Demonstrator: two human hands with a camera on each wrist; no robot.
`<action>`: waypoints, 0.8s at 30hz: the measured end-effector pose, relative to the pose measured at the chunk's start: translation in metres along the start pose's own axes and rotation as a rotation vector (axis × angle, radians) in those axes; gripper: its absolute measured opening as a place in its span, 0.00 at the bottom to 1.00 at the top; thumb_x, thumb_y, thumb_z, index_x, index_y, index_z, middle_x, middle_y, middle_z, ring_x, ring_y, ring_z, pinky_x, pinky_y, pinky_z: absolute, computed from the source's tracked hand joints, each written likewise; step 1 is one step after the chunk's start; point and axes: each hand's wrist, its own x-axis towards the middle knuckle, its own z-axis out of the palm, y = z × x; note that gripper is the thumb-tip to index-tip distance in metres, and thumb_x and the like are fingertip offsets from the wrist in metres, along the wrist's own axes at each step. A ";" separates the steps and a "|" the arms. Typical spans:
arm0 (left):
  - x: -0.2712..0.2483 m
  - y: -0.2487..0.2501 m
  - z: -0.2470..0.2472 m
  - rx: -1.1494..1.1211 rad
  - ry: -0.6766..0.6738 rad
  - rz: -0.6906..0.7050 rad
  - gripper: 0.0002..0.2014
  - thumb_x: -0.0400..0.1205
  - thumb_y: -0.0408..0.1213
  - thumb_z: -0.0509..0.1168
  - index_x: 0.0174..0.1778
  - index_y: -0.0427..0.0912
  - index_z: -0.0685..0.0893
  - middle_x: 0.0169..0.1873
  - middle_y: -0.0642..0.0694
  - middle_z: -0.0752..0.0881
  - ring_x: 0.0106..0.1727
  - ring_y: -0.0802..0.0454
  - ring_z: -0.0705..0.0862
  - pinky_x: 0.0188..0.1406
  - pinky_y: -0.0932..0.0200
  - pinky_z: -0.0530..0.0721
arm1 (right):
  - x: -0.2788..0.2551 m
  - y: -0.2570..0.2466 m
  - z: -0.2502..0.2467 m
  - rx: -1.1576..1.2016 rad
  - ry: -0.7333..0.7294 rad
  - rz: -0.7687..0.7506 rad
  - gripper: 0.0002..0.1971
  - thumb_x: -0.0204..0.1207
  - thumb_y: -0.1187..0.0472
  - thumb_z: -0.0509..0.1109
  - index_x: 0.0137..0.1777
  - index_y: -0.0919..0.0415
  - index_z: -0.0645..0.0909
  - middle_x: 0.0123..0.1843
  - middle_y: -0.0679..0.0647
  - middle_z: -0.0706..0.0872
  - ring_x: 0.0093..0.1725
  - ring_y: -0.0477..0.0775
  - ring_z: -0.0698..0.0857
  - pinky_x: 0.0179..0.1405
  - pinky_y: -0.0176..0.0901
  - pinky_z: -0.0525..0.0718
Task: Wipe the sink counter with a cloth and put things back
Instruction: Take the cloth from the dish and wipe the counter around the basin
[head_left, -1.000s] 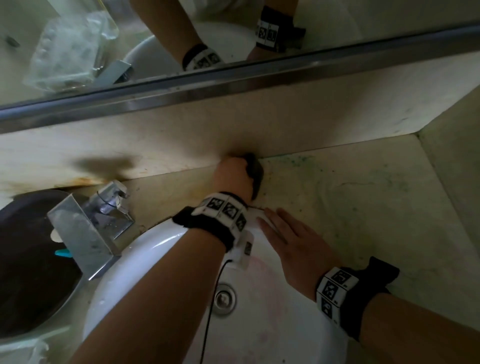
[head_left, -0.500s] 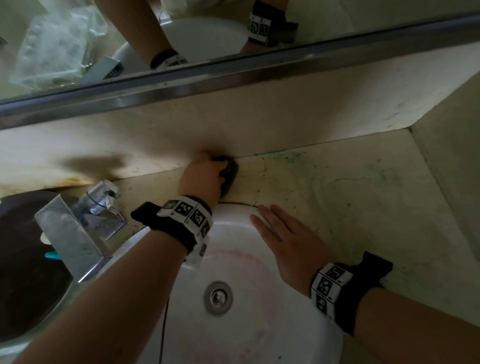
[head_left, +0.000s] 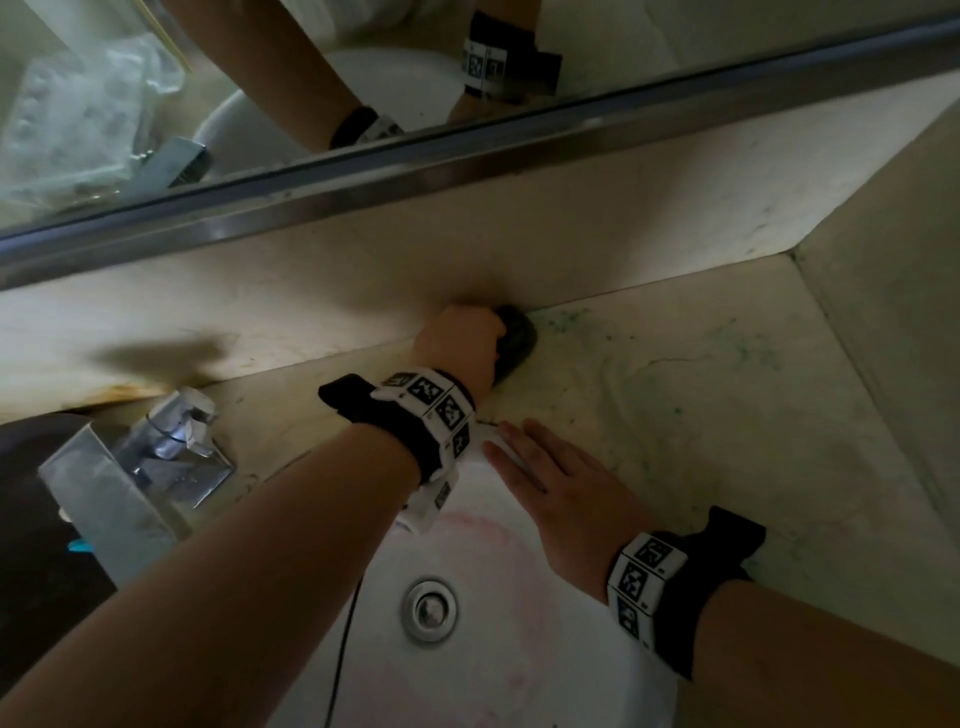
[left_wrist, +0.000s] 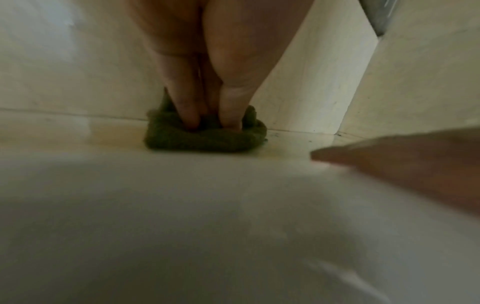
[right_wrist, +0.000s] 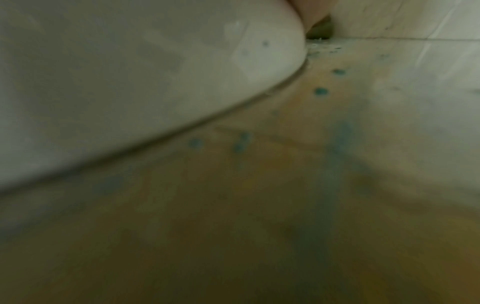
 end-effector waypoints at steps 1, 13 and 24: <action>-0.008 -0.006 0.001 0.021 0.005 -0.006 0.12 0.82 0.38 0.61 0.58 0.47 0.85 0.51 0.45 0.86 0.51 0.45 0.85 0.46 0.53 0.83 | 0.000 0.000 0.000 0.001 0.002 -0.002 0.42 0.64 0.61 0.69 0.82 0.58 0.61 0.81 0.58 0.66 0.77 0.62 0.72 0.70 0.51 0.75; -0.055 -0.066 0.007 -0.024 -0.026 -0.037 0.25 0.80 0.40 0.67 0.74 0.51 0.74 0.70 0.42 0.71 0.63 0.40 0.78 0.65 0.55 0.75 | 0.000 0.000 0.002 0.003 0.014 0.002 0.43 0.63 0.62 0.68 0.81 0.57 0.60 0.81 0.57 0.67 0.77 0.61 0.71 0.69 0.52 0.76; -0.029 -0.018 0.018 0.256 -0.129 0.140 0.15 0.81 0.41 0.61 0.58 0.38 0.84 0.54 0.40 0.79 0.48 0.41 0.82 0.41 0.55 0.75 | -0.002 -0.002 -0.001 -0.025 0.039 -0.006 0.42 0.62 0.66 0.70 0.80 0.60 0.62 0.80 0.59 0.69 0.77 0.62 0.72 0.70 0.53 0.75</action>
